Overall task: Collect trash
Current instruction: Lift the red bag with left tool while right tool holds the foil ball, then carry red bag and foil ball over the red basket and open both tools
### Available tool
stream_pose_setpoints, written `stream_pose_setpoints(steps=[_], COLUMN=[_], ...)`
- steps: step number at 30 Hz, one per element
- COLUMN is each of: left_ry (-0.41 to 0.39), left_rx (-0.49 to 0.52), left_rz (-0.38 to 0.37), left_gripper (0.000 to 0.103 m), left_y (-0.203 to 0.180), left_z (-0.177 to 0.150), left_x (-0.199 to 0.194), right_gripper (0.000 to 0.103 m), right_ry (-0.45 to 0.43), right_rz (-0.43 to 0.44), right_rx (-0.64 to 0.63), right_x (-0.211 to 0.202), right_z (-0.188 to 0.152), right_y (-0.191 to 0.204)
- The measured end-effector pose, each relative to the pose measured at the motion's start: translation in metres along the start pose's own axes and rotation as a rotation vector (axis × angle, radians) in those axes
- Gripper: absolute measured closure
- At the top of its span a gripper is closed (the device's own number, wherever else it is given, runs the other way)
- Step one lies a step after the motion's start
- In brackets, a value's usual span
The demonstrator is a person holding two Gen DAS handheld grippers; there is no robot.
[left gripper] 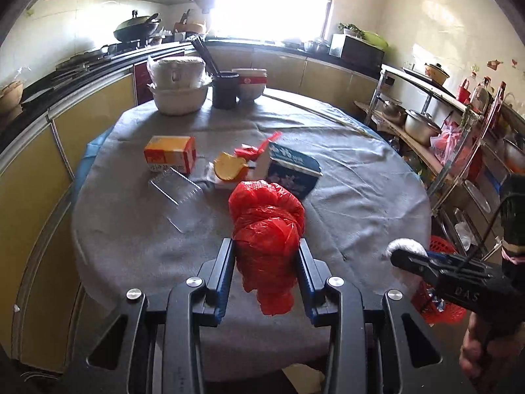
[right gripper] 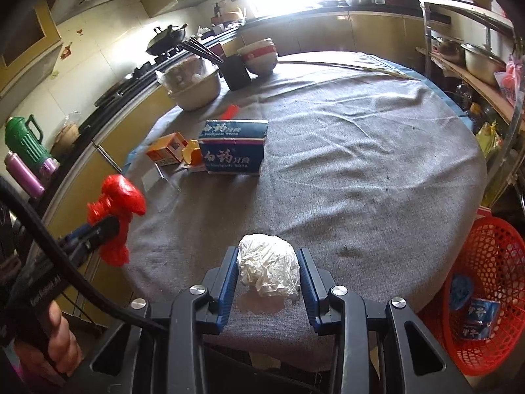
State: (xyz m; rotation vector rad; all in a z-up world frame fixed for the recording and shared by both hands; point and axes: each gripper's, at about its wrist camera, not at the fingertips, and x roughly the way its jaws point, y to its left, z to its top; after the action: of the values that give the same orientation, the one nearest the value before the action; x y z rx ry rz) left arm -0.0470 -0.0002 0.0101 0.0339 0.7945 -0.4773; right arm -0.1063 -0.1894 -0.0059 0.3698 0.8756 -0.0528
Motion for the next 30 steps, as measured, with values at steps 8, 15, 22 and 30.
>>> stream_pose_setpoints(steps=[8, 15, 22, 30], left_ry=[0.019, 0.044, 0.084, 0.135], left_rx=[0.071, 0.175, 0.285, 0.414], left_rz=[0.029, 0.013, -0.1, -0.23], left_gripper=[0.065, 0.065, 0.065, 0.065], left_y=[-0.042, -0.095, -0.151, -0.225], left_z=[-0.007, -0.009, -0.002, -0.001], left_x=[-0.005, -0.002, 0.009, 0.034], right_gripper=[0.064, 0.064, 0.064, 0.064], right_ry=[-0.032, -0.074, -0.132, -0.203], right_rz=[0.054, 0.097, 0.084, -0.008], right_rx=[0.014, 0.075, 0.152, 0.3], right_x=[-0.012, -0.024, -0.045, -0.082], right_z=[-0.005, -0.004, -0.008, -0.029], right_y=[-0.021, -0.059, -0.114, -0.198])
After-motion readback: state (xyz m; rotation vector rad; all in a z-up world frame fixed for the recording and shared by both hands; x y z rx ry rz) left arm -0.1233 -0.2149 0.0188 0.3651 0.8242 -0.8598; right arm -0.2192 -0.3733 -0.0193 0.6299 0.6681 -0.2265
